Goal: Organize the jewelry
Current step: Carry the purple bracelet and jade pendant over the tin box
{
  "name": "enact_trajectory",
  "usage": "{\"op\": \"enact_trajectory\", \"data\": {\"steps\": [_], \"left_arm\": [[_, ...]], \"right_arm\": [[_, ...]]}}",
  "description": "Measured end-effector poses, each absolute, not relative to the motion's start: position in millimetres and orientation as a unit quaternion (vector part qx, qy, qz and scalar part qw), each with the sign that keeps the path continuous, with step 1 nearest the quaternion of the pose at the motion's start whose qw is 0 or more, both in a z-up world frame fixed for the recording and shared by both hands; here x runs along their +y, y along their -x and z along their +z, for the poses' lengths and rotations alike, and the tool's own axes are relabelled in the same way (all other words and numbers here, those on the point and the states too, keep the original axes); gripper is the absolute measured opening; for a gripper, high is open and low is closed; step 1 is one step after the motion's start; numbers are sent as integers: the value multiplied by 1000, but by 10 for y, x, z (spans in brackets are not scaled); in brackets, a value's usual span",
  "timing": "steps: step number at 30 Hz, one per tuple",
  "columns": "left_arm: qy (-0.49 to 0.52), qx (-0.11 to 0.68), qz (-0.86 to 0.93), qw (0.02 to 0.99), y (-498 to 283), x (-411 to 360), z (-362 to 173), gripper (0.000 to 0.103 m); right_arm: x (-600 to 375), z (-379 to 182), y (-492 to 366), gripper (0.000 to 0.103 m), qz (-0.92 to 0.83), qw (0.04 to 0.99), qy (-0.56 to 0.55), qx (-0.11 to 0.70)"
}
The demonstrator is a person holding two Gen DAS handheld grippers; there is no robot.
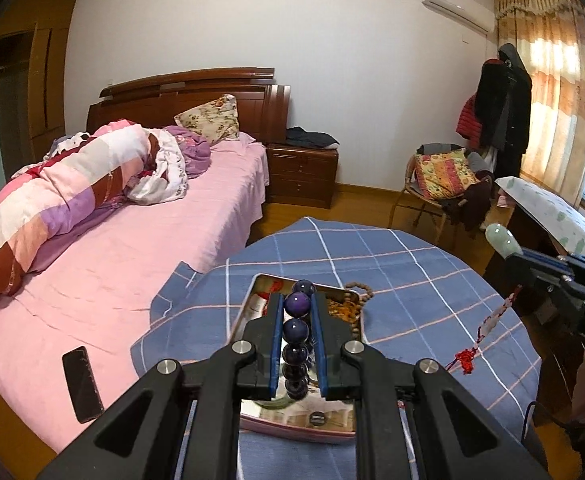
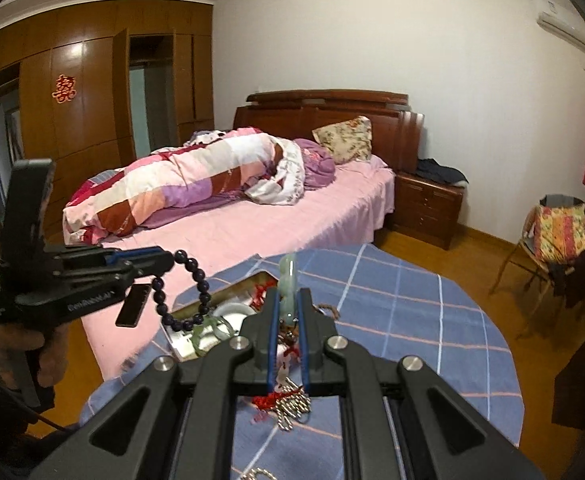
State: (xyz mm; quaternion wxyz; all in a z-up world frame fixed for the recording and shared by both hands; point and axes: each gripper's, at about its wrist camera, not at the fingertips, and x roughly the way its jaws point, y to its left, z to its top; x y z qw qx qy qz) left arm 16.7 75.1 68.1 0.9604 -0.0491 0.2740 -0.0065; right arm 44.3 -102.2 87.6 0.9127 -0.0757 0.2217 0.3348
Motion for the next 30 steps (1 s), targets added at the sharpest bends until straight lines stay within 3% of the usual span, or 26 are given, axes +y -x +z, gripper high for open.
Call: {"op": "enact_trajectory", "data": {"steps": [18,30], "left_arm": [[57,285,19,957,-269,1047,590,13],[63,312,20,948,-401,1108,393,13]], "right_arm": [[-549,1048,-417,11,379,899,107,193],[-296,790,-507,11,394,886,104,224]]}}
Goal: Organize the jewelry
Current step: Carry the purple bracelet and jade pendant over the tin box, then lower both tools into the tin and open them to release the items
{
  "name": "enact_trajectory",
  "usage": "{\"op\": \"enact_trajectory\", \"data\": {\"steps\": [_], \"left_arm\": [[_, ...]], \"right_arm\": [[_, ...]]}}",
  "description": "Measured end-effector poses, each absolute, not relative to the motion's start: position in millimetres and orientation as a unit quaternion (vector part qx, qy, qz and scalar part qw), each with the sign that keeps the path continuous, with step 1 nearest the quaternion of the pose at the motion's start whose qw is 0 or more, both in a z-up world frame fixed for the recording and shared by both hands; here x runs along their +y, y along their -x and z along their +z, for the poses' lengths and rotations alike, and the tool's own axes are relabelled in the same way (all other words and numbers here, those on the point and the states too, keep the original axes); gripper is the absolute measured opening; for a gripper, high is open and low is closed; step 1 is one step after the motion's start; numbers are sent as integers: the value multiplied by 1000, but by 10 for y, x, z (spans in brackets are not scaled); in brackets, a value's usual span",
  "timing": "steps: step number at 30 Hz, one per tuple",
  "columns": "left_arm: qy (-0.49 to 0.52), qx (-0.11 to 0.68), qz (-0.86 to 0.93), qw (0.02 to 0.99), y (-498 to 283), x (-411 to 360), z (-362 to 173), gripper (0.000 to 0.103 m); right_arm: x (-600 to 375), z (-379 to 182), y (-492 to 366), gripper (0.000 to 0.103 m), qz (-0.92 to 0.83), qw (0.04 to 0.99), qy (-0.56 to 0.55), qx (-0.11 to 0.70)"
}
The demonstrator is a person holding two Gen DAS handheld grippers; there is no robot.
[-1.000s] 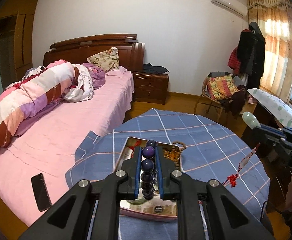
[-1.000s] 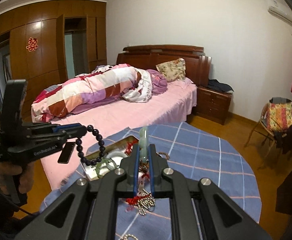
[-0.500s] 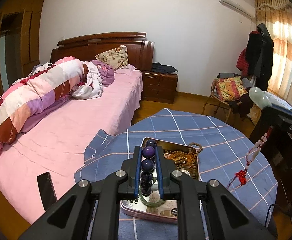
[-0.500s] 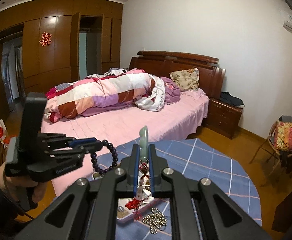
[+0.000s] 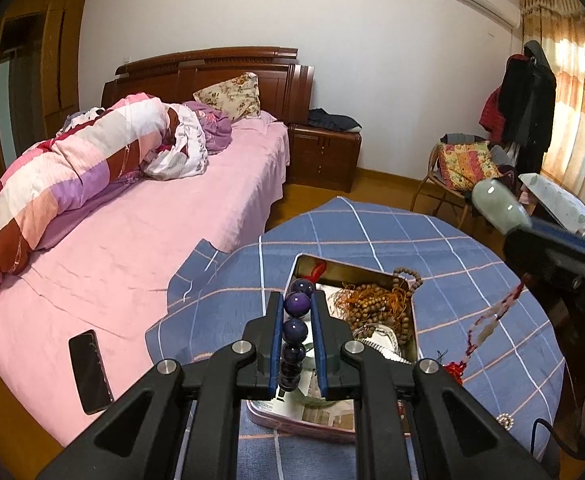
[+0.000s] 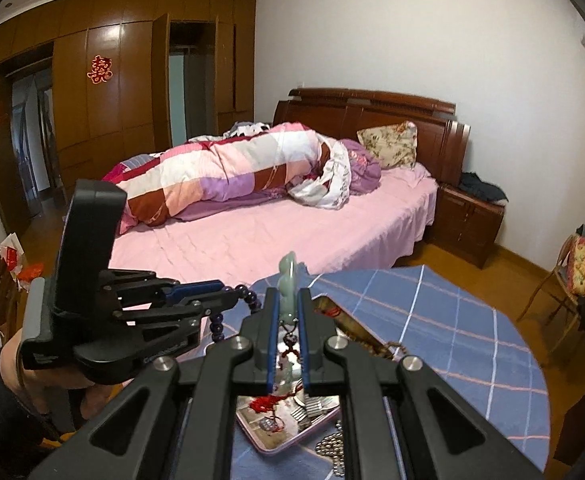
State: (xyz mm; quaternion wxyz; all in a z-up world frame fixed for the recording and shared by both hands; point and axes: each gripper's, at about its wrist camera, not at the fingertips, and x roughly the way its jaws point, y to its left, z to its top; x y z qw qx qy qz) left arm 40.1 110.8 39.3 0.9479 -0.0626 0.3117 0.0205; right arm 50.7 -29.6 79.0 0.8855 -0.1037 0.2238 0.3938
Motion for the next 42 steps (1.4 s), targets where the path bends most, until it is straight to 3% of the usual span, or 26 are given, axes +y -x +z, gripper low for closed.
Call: {"op": "enact_trajectory", "data": {"steps": [23,42], "left_arm": [[42,360,30,931,-533,1037,16,13],[26,391,26,920,-619,973,-221,13]], "right_arm": [[-185,46,-669,11,392,855,97,325],[-152,-246,-759,11,381,843,104,365]]}}
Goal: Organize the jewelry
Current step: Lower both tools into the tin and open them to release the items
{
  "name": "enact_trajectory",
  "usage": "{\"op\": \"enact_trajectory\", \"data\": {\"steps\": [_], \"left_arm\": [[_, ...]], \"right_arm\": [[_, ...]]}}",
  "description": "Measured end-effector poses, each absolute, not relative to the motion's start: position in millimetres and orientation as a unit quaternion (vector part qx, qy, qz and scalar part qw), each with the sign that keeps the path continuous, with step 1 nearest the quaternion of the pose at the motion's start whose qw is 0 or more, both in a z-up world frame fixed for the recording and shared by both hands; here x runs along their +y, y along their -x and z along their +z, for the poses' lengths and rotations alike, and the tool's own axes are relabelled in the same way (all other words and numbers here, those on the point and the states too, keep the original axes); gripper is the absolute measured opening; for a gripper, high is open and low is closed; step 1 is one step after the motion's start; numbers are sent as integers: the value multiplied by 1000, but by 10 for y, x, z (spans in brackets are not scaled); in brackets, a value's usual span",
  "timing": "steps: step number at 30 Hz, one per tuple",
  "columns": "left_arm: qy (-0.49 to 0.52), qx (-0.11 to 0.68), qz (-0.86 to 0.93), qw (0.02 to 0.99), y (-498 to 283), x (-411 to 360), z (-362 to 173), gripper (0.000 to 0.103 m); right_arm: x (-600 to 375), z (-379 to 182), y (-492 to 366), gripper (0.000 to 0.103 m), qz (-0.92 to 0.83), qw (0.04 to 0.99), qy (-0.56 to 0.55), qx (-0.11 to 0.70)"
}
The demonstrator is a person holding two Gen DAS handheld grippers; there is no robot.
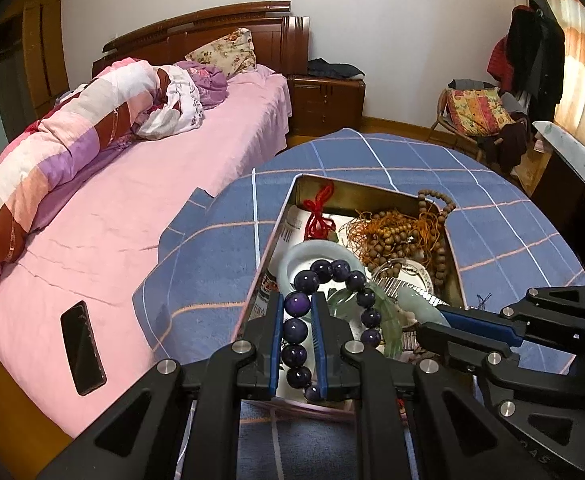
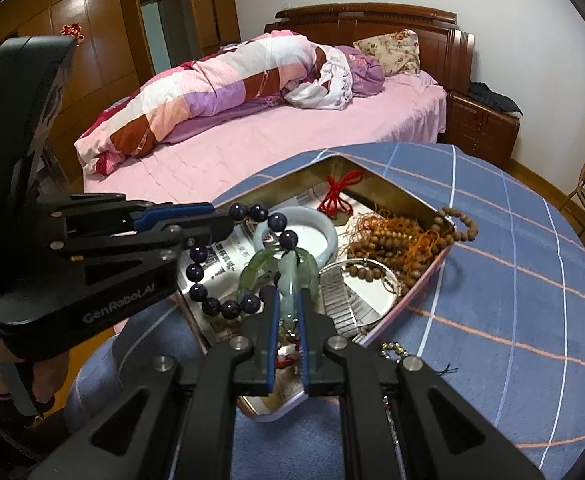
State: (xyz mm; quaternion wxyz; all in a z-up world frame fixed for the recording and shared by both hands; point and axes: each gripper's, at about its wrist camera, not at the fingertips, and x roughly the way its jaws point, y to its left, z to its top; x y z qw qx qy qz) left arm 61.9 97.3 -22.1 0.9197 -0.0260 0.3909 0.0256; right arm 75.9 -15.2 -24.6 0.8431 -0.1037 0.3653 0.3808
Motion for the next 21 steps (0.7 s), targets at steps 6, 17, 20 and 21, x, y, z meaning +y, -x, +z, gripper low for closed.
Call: {"op": "enact_trajectory", "data": {"steps": [6,17,20,21], "left_arm": [[24,397,29,917,-640,993,-270,13],[22,405,29,913,-669,994,-333,13],[23,407,29,913,-682,998,-338,13],[23,407,30,913,-675,991,-341,13]], "right_arm": [[-139,-280,-766,11,380,841,106,371],[-69,-353,-774,11,382,834,116,381],[-54,-369,-787,11,380,834,118,383],[-51,-371,-791,11,380,834,118,383]]}}
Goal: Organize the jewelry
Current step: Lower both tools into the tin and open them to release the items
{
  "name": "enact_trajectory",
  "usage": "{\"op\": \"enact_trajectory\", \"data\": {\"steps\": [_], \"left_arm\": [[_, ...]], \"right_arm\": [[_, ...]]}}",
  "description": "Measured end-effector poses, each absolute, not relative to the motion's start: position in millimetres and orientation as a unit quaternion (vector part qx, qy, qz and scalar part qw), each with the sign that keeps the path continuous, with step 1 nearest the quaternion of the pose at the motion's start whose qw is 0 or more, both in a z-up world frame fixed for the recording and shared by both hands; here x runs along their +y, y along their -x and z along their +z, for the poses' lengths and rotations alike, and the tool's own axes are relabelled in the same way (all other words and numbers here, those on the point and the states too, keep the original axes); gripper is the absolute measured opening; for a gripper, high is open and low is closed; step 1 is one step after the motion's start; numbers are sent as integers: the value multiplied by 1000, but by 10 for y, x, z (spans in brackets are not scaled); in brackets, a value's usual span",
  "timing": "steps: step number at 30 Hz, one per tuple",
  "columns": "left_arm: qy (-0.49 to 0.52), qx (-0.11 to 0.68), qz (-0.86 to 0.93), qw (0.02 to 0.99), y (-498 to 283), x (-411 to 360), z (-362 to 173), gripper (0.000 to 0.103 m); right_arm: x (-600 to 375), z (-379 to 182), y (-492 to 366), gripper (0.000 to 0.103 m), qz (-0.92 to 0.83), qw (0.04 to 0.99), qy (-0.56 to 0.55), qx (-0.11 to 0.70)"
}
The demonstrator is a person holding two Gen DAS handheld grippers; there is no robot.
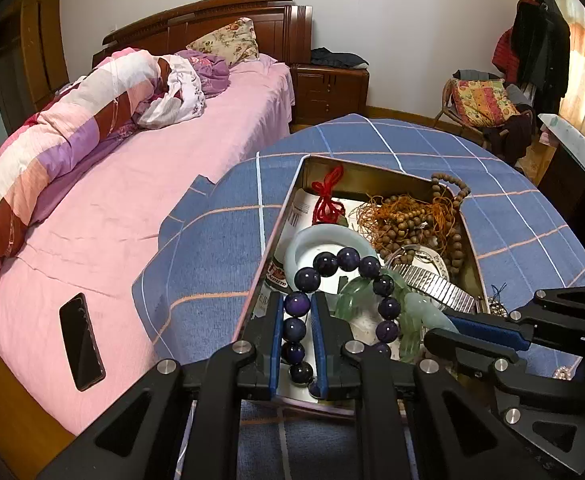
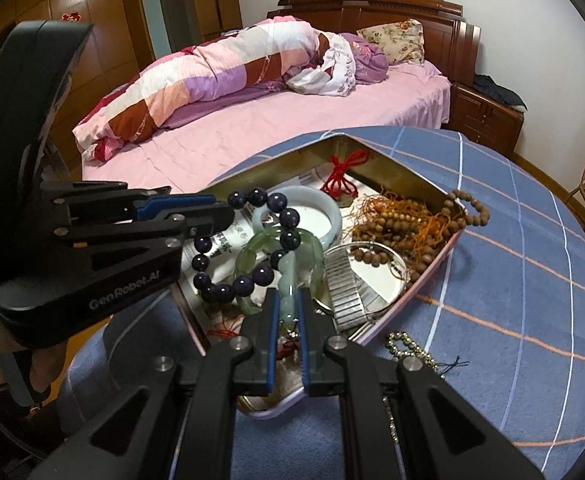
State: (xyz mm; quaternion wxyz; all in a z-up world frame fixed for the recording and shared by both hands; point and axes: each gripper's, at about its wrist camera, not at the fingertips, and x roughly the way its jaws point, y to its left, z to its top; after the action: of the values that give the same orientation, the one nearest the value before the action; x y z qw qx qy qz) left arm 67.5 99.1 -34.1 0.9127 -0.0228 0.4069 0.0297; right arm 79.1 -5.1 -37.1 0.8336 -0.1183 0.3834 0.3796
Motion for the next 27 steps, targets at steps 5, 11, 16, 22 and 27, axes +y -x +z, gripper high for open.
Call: {"op": "enact_trajectory", "data": {"steps": [5,11,16,22,27], "left_arm": [[24,409,33,912,-693,1008,-357,13],[18,413,38,910,-698,1000,-397,14],[16,413,35,910,-679,966,-398,14],[18,415,27,909,-667,962,-382,28],[18,415,28,909,-666,957,-387,29]], "right_arm": [[-54,-397,-795,11,379,833,117,386],[-48,-451,-816,12,374,833,116,391],[-51,-451,-845,16,375,833,107,393],[-23,-431,-802,34,385,830,105,390],[-23,-423,-789,37,385,831,103,388]]}}
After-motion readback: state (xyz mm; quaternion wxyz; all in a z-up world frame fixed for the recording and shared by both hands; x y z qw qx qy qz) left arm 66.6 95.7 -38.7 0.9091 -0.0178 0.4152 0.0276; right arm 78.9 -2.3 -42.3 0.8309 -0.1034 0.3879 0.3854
